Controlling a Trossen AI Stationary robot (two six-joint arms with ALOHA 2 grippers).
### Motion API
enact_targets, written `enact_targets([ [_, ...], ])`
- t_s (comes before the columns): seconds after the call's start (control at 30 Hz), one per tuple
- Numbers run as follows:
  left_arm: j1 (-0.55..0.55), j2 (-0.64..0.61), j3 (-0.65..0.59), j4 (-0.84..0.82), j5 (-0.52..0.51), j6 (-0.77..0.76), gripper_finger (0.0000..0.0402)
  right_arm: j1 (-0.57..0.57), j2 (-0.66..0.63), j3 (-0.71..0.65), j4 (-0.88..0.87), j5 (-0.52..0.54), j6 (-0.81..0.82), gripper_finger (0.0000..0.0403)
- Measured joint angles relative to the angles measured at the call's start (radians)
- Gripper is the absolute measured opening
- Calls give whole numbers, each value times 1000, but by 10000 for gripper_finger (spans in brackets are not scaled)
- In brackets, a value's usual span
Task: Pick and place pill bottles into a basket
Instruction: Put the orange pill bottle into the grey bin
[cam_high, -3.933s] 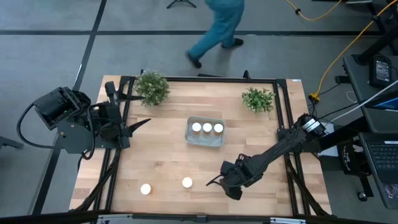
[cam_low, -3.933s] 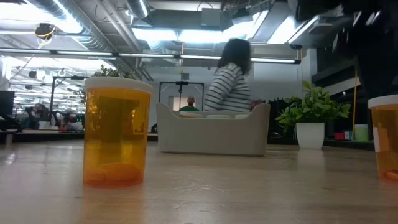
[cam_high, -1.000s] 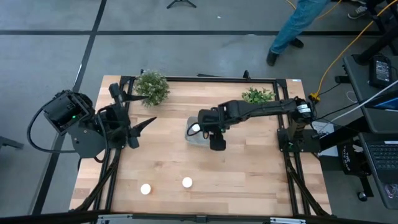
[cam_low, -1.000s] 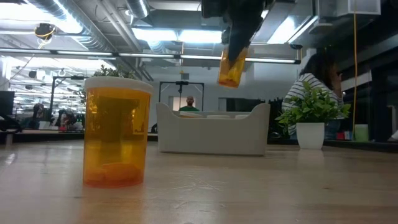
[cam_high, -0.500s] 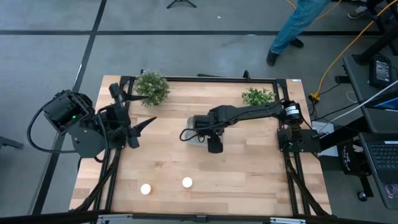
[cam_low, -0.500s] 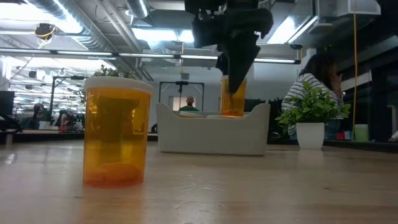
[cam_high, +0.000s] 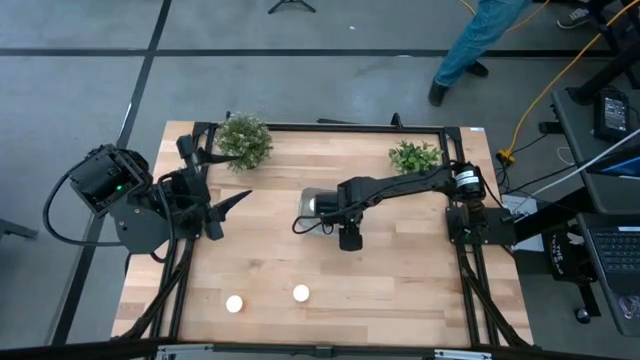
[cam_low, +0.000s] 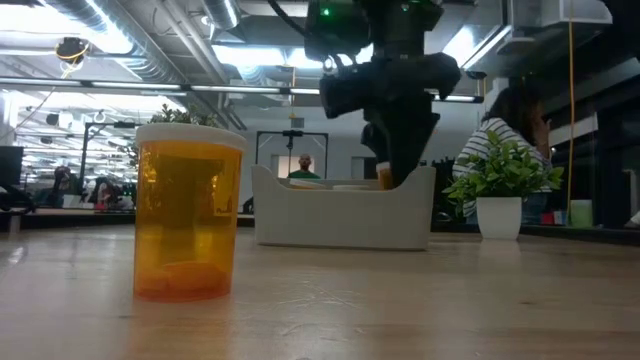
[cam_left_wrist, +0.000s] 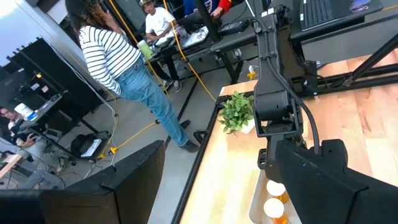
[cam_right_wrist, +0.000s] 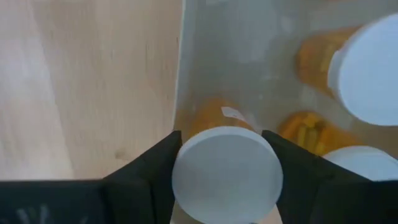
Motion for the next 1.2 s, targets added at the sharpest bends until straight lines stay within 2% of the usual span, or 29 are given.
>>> enact_targets([
  [0.1, 0, 0, 0, 0, 0, 14, 301, 0, 0, -13, 25, 0, 12, 197],
  [0.37, 0, 0, 0, 0, 0, 14, 301, 0, 0, -14, 87, 0, 16, 222],
  [0.67, 0, 0, 0, 0, 0, 14, 301, 0, 0, -14, 84, 0, 66, 227],
  [1.0, 0, 0, 0, 0, 13, 14, 301, 2, 0, -14, 73, -45, 103, 283],
  [1.2, 0, 0, 0, 0, 16, 15, 301, 8, 0, 21, -4, -45, 118, 303],
])
